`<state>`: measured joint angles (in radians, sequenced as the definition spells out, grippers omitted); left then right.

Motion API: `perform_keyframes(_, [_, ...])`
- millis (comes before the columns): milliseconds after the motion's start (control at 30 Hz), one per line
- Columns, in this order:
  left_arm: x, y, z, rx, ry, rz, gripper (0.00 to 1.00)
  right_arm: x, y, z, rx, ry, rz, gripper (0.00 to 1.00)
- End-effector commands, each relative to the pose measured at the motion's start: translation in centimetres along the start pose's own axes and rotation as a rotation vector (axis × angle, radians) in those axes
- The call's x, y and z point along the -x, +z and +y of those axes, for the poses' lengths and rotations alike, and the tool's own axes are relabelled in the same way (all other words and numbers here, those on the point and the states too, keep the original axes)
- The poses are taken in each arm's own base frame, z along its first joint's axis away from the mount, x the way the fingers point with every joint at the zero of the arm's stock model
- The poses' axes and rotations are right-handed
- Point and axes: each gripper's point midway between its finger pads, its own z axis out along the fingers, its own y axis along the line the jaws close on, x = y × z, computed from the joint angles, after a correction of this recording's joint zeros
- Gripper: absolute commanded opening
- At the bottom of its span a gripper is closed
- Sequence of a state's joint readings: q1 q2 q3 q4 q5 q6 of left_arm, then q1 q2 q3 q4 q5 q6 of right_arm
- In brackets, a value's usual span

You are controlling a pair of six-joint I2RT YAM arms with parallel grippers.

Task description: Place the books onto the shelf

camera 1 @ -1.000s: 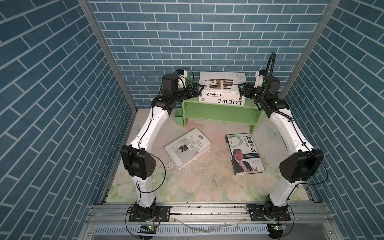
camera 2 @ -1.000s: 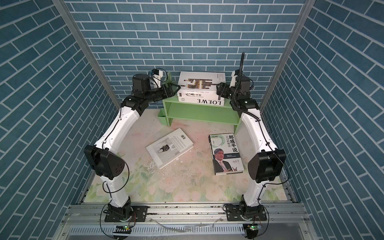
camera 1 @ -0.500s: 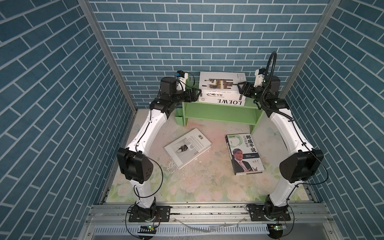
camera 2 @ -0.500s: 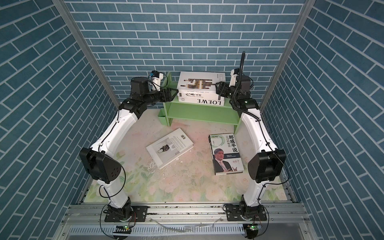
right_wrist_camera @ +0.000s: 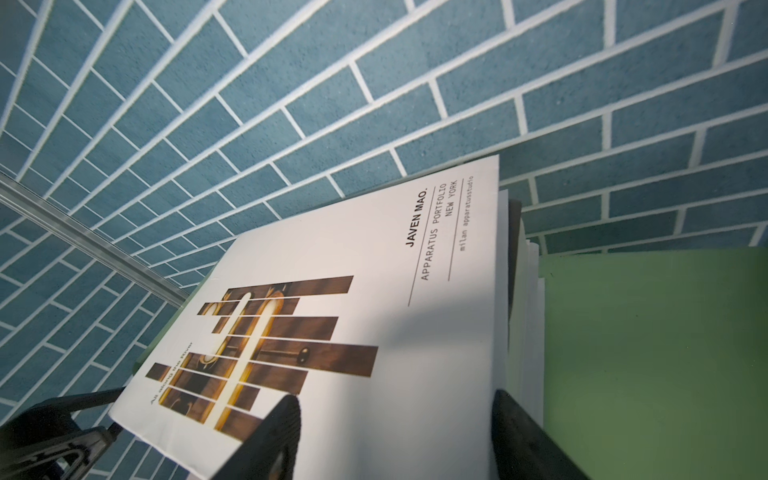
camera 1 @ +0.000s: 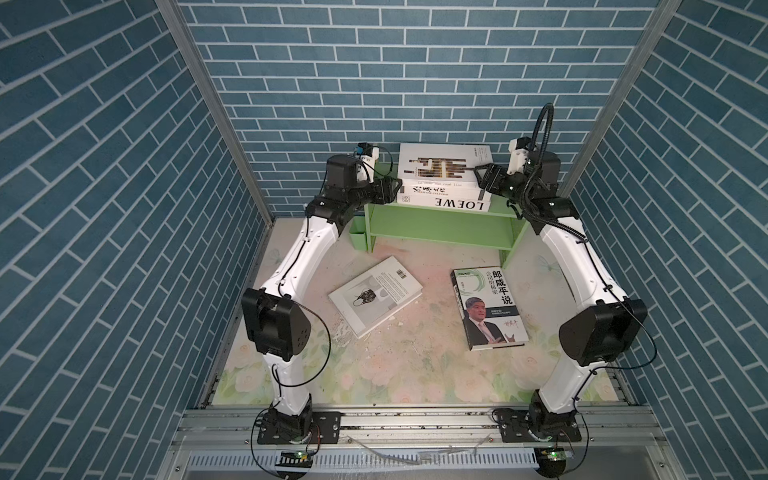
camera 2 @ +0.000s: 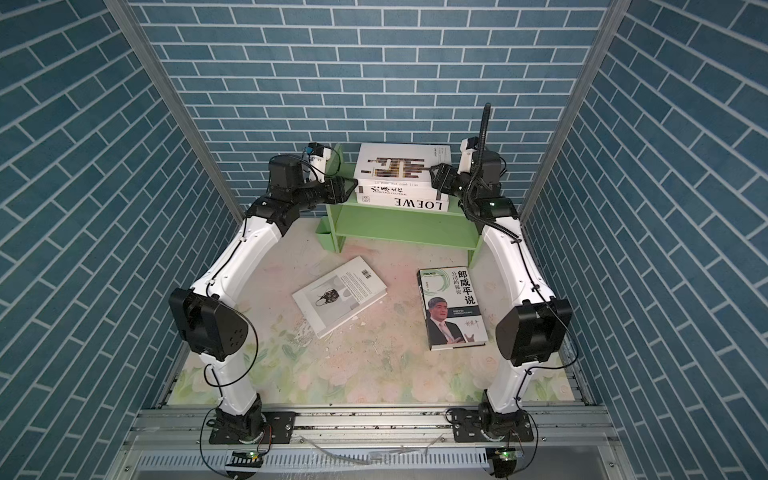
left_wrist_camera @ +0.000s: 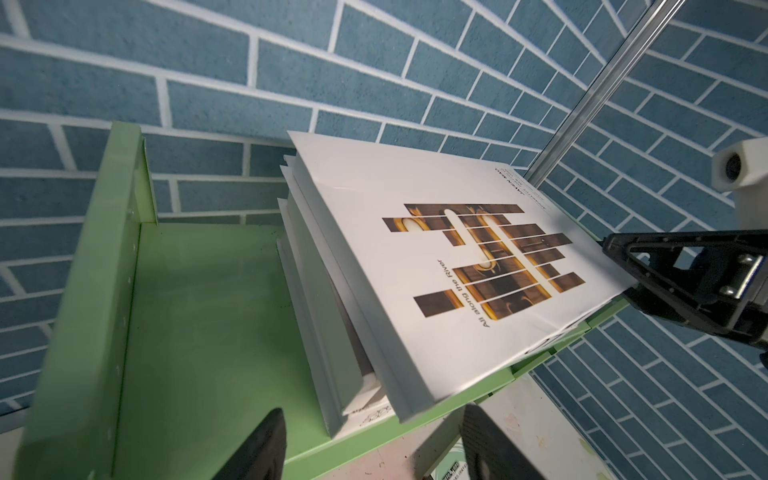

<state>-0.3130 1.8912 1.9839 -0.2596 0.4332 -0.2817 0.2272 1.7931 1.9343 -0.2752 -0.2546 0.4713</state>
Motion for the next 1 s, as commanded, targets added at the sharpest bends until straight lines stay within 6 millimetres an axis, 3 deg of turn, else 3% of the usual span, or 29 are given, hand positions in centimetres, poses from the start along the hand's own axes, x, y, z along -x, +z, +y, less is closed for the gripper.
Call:
perform_keyframes(0, [1.5,0.1,-0.3,-0.005,0.019,-0.054,0.66,1.2,-1.5,1.9,0.056,0.008,-0.031,0.72])
perform_keyframes(600, [1.8,0.9,0.0,-0.003,0.024,-0.069,0.58,1.2,-1.9,2.4,0.083,0.034,-0.034,0.7])
perform_keyframes(767, [2.0,-0.1,-1.5,-0.07,0.048,-0.1,0.68,1.3,-1.8,2.1,0.063,0.031,-0.037,0.7])
perform_keyframes(967, [0.4,-0.7,-1.3,-0.057,0.079,-0.061,0.64,1.6,-2.1,2.2,0.063,0.016,-0.045,0.72])
